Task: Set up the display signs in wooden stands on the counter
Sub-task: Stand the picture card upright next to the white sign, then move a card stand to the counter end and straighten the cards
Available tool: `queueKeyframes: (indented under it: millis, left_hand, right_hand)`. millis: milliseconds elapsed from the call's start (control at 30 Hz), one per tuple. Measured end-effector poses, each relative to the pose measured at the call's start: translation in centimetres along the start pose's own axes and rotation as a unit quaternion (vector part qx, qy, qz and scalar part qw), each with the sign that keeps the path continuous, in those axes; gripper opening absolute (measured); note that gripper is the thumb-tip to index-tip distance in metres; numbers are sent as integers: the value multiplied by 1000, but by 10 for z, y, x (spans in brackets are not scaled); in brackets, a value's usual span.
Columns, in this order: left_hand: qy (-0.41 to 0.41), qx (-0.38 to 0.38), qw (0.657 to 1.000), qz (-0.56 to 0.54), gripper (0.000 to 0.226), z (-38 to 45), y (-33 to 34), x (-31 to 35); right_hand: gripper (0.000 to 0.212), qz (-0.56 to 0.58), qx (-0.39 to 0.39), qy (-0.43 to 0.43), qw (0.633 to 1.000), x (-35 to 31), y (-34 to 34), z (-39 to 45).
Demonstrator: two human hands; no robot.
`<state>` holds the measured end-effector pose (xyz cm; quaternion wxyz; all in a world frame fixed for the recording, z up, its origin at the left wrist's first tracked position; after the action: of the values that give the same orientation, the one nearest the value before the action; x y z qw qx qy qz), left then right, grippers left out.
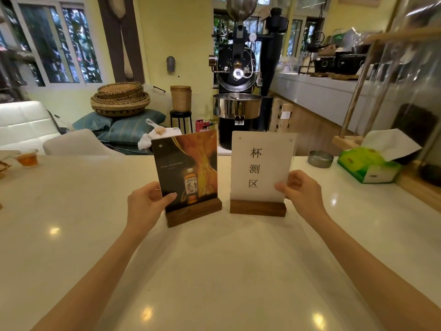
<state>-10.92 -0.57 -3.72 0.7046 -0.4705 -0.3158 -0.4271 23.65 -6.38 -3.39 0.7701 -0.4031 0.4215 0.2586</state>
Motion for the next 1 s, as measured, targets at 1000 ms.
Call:
queueKeyframes:
  millis: [1000]
  left_hand:
    - [43,-101,972,-207,33,-62,296,161]
  right_hand:
    - [30,-75,245,108,961,95,-222,-18]
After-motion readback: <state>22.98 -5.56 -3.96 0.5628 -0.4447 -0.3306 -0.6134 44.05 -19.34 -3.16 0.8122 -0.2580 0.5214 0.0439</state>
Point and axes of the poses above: each hand's wrist, its own z-axis towards the middle knuckle, its own y-axis out of the palm, x = y × z, the point moved 8 cm from there along z, towards the middle knuckle, and after that the axes turned 2 degrees about -z, right-handed, at the moved point
